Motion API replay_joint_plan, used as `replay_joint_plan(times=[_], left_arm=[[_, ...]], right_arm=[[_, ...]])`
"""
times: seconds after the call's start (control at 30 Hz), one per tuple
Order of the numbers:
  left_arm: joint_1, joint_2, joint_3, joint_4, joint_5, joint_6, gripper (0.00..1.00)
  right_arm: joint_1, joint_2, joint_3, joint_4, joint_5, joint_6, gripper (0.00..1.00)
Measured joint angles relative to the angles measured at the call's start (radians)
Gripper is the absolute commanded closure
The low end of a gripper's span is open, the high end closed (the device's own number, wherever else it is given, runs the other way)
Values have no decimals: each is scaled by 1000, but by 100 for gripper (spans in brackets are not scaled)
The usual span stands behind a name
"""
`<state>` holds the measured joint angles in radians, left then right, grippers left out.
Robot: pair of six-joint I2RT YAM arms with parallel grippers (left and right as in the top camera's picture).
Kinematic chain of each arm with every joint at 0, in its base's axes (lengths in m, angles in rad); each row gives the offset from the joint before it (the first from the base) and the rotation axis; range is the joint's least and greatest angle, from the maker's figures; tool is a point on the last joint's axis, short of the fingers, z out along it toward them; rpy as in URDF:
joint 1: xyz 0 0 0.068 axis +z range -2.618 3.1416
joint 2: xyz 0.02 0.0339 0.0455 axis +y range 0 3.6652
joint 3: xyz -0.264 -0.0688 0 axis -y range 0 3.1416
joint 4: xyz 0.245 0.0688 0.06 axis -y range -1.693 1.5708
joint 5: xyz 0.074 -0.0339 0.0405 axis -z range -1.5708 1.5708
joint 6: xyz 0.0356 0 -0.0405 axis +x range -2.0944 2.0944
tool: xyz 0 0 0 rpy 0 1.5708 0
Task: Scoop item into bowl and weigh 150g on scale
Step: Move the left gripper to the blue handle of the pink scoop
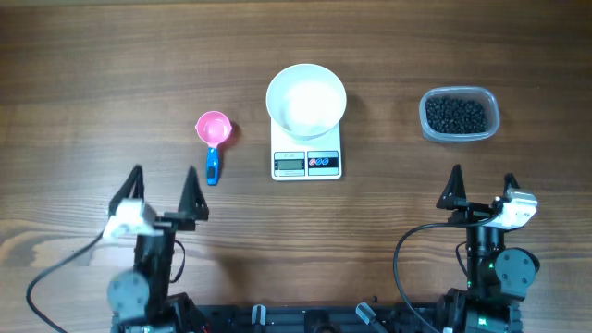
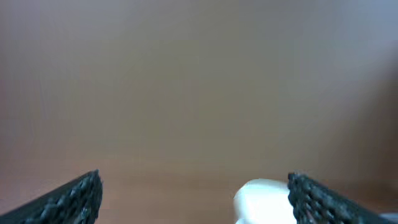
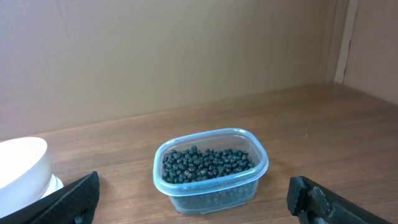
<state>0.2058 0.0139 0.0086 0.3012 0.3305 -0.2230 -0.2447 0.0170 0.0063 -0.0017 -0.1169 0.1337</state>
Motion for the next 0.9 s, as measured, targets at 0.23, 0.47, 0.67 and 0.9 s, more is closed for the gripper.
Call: replay_joint_plan(times=[0.23,0.47,0.67,0.9], left_arm=[[0,3,3,248,81,-125,0],[0,121,130,136,240,-138,0],[6,337,546,-438,365,-28,0],[10,614,853,-784,454,116,0]], right_arm=[[0,1,0,1,6,0,0],[0,1,0,1,6,0,0],[0,3,0,1,6,0,0],[0,4,0,2,6,0,0]])
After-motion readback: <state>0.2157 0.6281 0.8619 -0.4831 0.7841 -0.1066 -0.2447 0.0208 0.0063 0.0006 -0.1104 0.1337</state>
